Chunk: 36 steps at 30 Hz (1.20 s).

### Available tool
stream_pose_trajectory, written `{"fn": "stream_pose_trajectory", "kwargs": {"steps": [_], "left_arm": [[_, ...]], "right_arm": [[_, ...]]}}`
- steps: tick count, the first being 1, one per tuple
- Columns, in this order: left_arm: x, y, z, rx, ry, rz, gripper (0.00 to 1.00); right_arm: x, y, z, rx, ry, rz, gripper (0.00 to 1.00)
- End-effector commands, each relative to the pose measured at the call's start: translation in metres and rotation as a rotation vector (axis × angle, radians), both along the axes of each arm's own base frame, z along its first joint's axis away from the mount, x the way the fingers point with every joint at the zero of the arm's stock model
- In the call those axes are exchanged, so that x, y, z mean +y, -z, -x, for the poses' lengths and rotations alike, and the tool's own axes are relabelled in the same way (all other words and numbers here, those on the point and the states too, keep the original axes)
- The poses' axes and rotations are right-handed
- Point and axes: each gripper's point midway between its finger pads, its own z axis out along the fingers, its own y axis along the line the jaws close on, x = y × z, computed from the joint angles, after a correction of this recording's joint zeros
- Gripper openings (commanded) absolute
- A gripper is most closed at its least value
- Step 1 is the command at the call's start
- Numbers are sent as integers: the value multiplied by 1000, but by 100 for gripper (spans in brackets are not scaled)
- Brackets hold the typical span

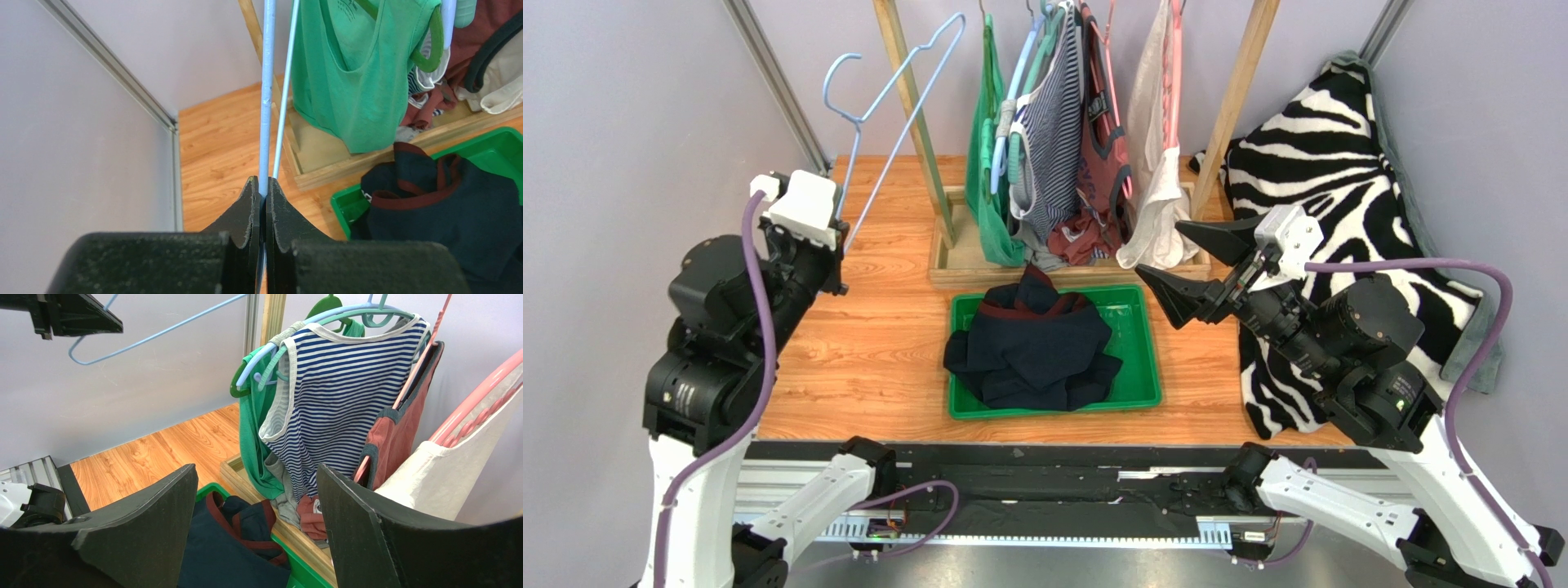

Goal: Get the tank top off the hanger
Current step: Place the hanger at the clothesline.

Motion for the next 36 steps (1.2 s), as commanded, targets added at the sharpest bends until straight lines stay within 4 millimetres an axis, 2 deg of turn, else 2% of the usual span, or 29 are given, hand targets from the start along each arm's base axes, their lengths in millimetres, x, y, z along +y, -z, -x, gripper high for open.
{"fn": "stream_pose_trajectory", "kwargs": {"steps": [1, 4, 9, 15, 18, 19, 21, 23, 24, 25, 26, 28, 33, 36], "left_arm": [[-10, 0, -17, 33, -20, 134, 0], [-16, 6, -30, 87, -23, 150, 0], [-19, 2, -38, 84, -26, 173, 0], [-19, 12, -53, 129, -53, 156, 0], [-20, 17, -69, 174, -79, 136, 0], [-21, 13, -80, 184, -94, 129, 0], [-25, 10, -91, 193, -91, 124, 0], [-21, 4, -117, 167, -123, 93, 0], [-20, 6, -125, 180, -131, 95, 0], [-27, 4, -139, 196, -110, 121, 0], [-22, 9, -145, 226, -126, 129, 0], [-25, 7, -163, 244, -133, 162, 0], [-34, 1, -189, 244, -103, 197, 0], [-43, 5, -200, 266, -72, 205, 0]], "right_arm": [[-6, -7, 0, 10, 20, -23, 76], [-6, -6, 0, 23, 22, -23, 75], [-6, 1, 1, 46, 20, -10, 75], [-7, 4, 2, 55, 19, -12, 74], [-5, 5, 2, 62, 15, -12, 74], [-5, 5, 2, 62, 13, -12, 73], [-3, 5, 4, 67, 0, -15, 73], [-2, 7, 4, 75, -6, -16, 73], [0, 10, 4, 82, -12, -10, 73], [0, 11, 5, 83, -15, -11, 73], [0, 13, 5, 88, -17, -10, 73], [0, 16, 6, 91, -19, -9, 72], [-4, 16, 9, 85, -21, -8, 72], [-2, 18, 11, 93, -31, -8, 72]]}}
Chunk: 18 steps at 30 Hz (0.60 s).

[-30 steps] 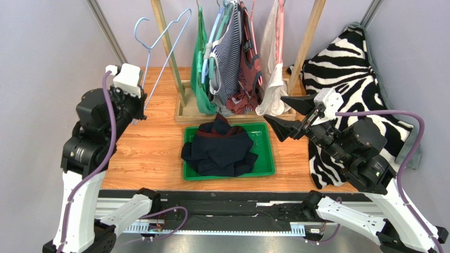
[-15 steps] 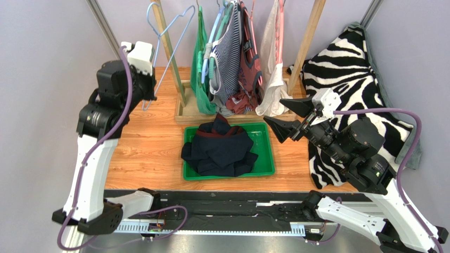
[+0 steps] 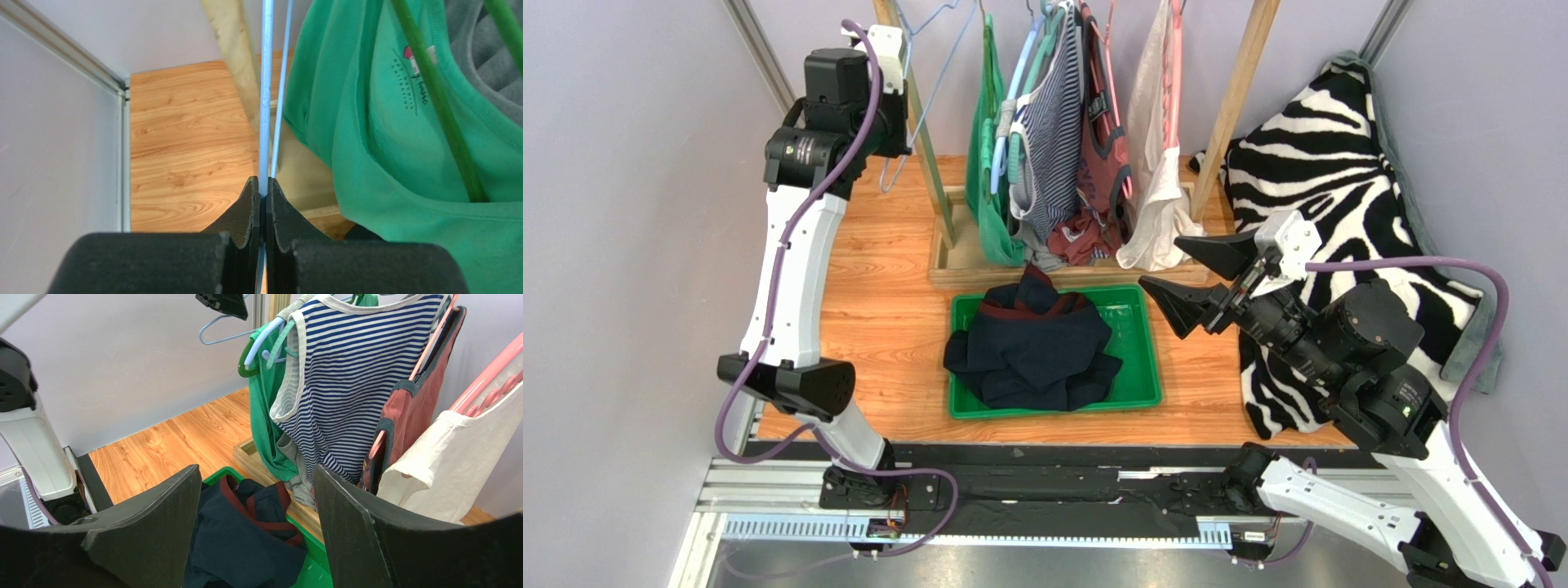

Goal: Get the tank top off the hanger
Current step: Place the hanger at the clothesline.

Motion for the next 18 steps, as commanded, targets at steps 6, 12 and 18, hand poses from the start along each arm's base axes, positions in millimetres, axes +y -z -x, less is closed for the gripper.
{"fn": "stream_pose_trajectory", "kwargs": {"steps": [6, 12, 18], "left_arm": [[-21, -13, -14, -18, 71, 84, 0], [-14, 17, -18, 54, 35, 45, 0], [-13, 33, -8, 108, 42, 35, 0]], "right_arm": [[2, 10, 3, 23, -16, -5, 71], [3, 9, 2, 18, -17, -8, 71], [8, 11, 0, 31, -30, -17, 71]]}}
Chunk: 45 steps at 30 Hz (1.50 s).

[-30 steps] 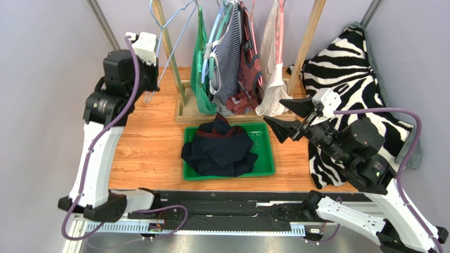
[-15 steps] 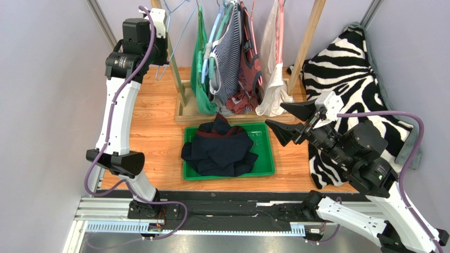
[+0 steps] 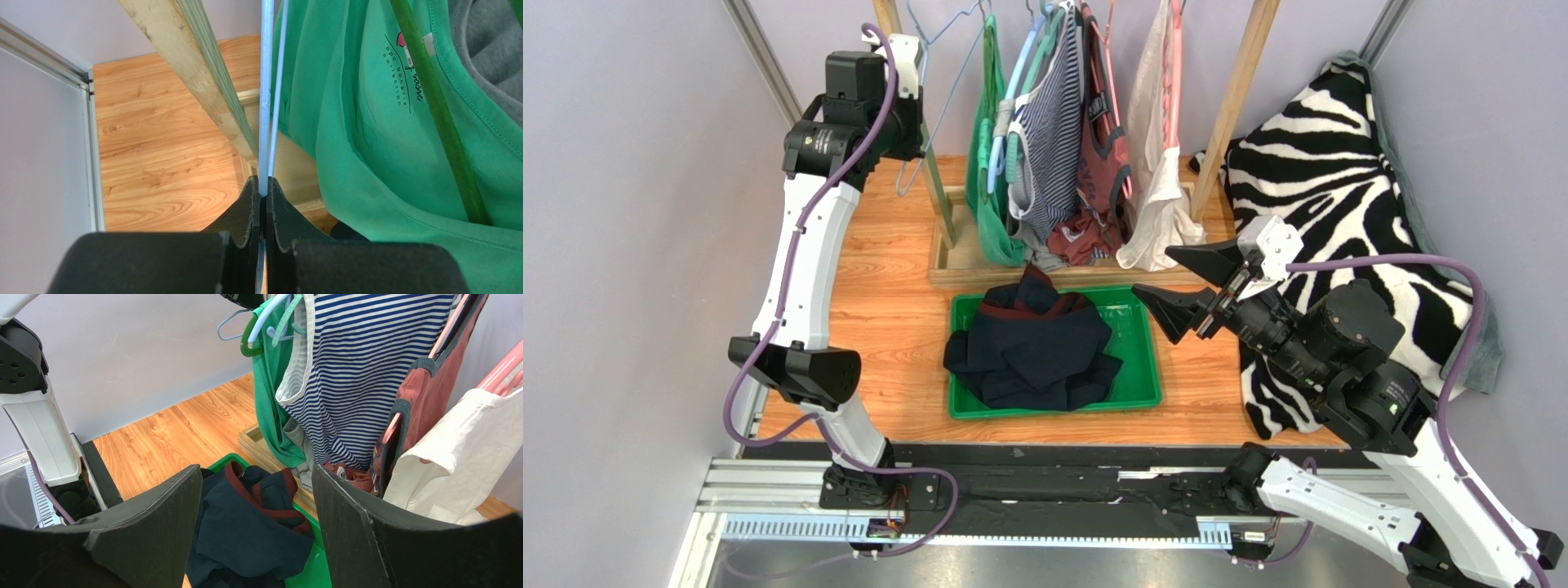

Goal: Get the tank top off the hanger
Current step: Place the hanger at the clothesline, then pick up the tank top from the clothesline.

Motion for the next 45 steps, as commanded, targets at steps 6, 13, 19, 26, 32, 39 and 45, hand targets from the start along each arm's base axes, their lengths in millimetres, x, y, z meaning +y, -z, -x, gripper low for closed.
{"fn": "stream_pose_trajectory", "kwargs": {"steps": [6, 13, 19, 26, 32, 39, 45], "left_arm": [[12, -11, 34, 10, -11, -26, 13], [26, -66, 78, -168, -1, -43, 99], [4, -114, 125, -326, 145, 69, 99], [-31, -179, 141, -593, 252, 122, 99], [-66, -173, 80, -554, 202, 128, 99], [-83, -150, 31, -504, 134, 119, 99], [-97, -123, 12, -440, 159, 98, 99]], "right_arm": [[3, -3, -1, 5, -3, -42, 72], [2, -1, -3, 7, 7, -44, 75], [4, 1, -2, 31, 1, -58, 75], [0, 0, -2, 64, 21, -110, 75], [-6, 1, -5, 92, 60, -168, 72], [-3, 19, -6, 169, 63, -176, 71], [1, 32, -10, 248, 83, -116, 71]]}}
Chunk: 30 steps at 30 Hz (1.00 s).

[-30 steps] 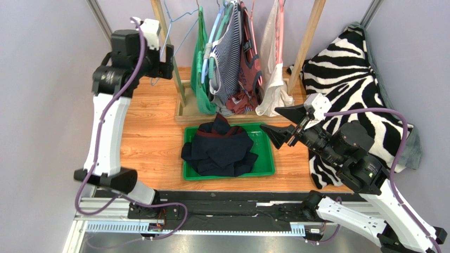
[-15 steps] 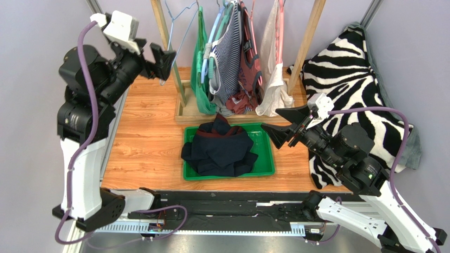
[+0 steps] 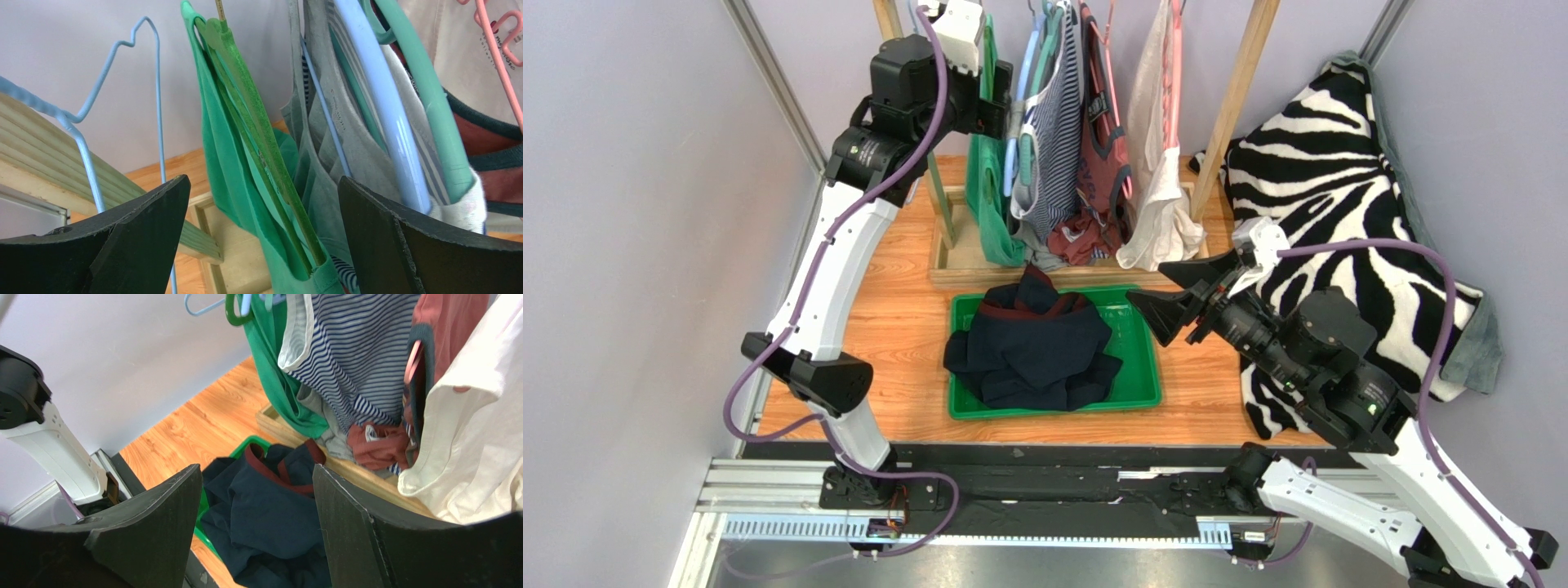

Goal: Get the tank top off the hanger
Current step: Pick up the tank top from the clothesline.

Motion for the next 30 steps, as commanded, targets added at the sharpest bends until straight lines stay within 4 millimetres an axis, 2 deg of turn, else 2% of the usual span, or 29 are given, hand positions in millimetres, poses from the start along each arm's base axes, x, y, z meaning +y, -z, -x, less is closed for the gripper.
{"fn": "stream_pose_trajectory", "kwargs": {"steps": [1, 4, 6, 8, 11, 15, 19, 20, 23, 27, 28, 30], "left_arm": [[7, -36, 16, -80, -18, 52, 99], [12, -25, 18, -61, -34, 29, 99], [12, -18, 21, -46, -26, 22, 96], [9, -4, 26, -9, -3, 16, 87], [7, 15, 31, 37, 18, -3, 81], [4, 34, 36, 75, 30, -32, 81], [6, 34, 38, 76, 17, -37, 74], [6, 34, 38, 76, 14, -38, 65], [6, 32, 40, 65, 29, -58, 52], [8, 28, 42, 57, 19, -58, 43], [9, 25, 42, 50, 16, -58, 36], [13, 16, 42, 27, 3, -60, 28]], "right_arm": [[-1, -3, -3, 42, 21, -4, 71], [-4, -6, -2, 30, 29, -9, 71], [-5, -7, -2, 25, 29, -6, 71], [-4, -5, -3, 28, 31, -3, 71], [-5, -2, -3, 32, 35, -1, 71], [-8, -5, 0, 23, 35, -9, 71], [-10, -6, 1, 23, 38, -18, 71], [-10, -7, 1, 23, 36, -22, 71], [-10, -8, 1, 25, 39, -20, 69], [-12, -12, 1, 17, 45, -25, 67], [-12, -12, 1, 17, 44, -23, 67], [-12, -13, 2, 15, 44, -23, 66]]}}
